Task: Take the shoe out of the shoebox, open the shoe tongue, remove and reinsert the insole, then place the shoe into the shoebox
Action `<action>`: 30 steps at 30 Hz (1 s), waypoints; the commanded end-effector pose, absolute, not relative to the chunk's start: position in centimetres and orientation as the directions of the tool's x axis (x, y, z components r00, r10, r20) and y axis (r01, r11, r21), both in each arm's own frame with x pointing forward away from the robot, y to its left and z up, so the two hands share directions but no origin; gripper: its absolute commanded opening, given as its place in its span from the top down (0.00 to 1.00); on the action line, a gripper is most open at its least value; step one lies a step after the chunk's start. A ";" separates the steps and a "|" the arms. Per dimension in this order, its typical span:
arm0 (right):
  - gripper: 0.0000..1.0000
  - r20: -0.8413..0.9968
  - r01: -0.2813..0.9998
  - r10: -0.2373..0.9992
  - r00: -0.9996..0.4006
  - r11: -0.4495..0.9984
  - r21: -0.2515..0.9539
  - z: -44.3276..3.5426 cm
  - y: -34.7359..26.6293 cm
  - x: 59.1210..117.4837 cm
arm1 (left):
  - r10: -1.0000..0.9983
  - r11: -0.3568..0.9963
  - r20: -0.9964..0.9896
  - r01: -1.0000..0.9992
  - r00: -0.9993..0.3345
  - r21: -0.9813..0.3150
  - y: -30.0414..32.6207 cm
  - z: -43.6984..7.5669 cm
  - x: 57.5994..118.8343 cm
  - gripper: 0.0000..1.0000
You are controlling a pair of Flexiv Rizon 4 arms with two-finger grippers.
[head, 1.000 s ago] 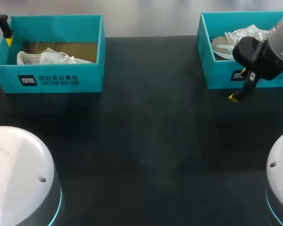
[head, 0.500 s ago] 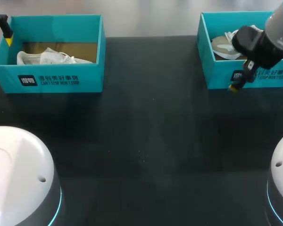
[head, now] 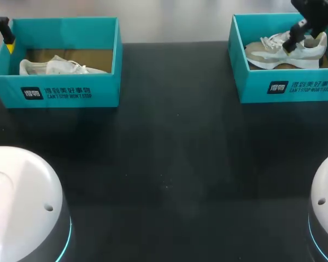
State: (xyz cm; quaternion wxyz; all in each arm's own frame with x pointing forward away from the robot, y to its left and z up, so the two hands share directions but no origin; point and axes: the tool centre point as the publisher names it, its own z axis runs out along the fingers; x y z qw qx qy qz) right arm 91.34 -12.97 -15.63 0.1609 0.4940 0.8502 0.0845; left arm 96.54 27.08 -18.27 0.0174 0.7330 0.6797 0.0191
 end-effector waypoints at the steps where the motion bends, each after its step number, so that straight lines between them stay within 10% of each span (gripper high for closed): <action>1: 0.00 -0.237 0.895 0.897 -0.374 0.416 0.163 -15.3 -11.3 92.5 | 0.997 -0.076 0.006 0.996 0.076 0.052 27.1 -18.2 96.5 0.00; 30: 0.00 -0.314 0.965 0.945 -0.091 0.162 0.206 -17.0 -17.8 101.6 | 0.997 -0.076 0.006 0.996 0.076 0.052 27.1 -18.2 96.5 0.00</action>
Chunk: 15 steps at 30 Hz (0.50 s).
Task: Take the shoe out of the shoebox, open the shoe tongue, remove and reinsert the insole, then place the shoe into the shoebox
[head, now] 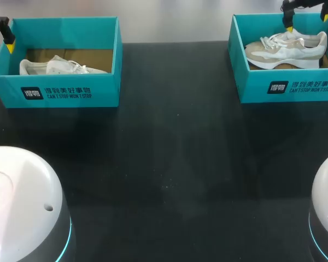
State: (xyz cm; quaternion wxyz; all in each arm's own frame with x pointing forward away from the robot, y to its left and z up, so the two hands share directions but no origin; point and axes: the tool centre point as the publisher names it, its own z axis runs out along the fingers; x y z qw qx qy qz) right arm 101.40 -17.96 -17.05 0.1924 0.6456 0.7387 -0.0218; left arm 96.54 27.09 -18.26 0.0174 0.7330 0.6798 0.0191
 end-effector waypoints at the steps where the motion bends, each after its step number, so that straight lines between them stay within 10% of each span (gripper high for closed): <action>1: 0.00 -0.314 0.965 0.945 -0.091 0.162 0.206 -17.0 -17.8 101.6 | 0.997 -0.076 0.006 0.996 0.076 0.052 27.1 -18.2 96.5 0.00; 15: 0.00 -0.343 0.965 0.938 -0.053 0.137 0.224 -19.2 -21.2 105.6 | 0.997 -0.076 0.006 0.996 0.076 0.052 27.1 -18.2 96.5 0.00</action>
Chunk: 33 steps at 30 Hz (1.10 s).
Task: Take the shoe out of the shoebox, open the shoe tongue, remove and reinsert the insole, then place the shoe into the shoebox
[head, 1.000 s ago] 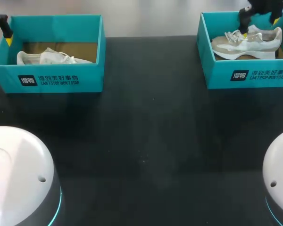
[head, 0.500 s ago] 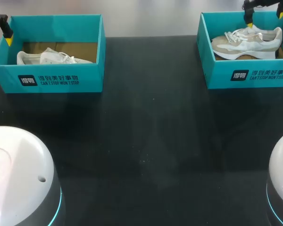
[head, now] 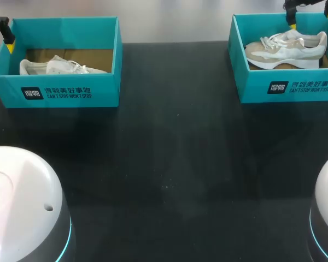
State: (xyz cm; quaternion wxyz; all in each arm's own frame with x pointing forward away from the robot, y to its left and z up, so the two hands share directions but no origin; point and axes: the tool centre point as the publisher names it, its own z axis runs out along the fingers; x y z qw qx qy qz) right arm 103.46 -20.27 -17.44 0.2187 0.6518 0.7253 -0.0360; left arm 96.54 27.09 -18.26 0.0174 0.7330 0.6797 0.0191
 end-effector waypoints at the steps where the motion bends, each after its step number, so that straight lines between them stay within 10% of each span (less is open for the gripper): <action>1: 0.00 -0.329 0.966 0.943 -0.048 0.128 0.226 -19.7 -21.6 106.1 | 0.997 -0.076 0.006 0.996 0.076 0.052 27.1 -18.2 96.5 0.00; 33: 0.00 -0.301 0.975 0.953 0.026 0.043 0.219 -24.6 -26.6 111.5 | 0.997 -0.076 0.006 0.996 0.076 0.052 27.1 -18.2 96.5 0.00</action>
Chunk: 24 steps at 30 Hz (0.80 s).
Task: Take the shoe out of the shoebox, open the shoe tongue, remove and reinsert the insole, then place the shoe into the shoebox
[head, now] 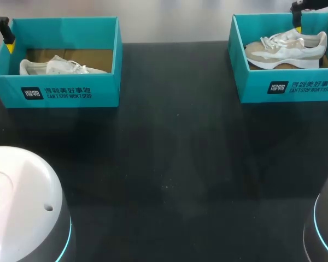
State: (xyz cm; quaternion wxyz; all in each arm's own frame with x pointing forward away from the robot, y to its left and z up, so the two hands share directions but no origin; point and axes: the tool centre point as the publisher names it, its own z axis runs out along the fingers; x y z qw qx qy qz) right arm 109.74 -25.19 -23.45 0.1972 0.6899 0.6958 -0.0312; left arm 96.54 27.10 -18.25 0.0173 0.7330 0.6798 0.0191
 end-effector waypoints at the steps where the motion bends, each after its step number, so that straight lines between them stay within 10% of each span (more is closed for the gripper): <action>1: 0.00 -0.301 0.975 0.953 0.028 0.041 0.220 -24.7 -26.9 111.8 | 0.997 -0.076 0.006 0.996 0.076 0.052 27.1 -18.2 96.5 0.00; 24: 0.00 -0.223 0.993 0.975 0.011 0.015 0.115 -30.3 -30.6 114.3 | 0.997 -0.076 0.006 0.996 0.076 0.052 27.1 -18.2 96.5 0.00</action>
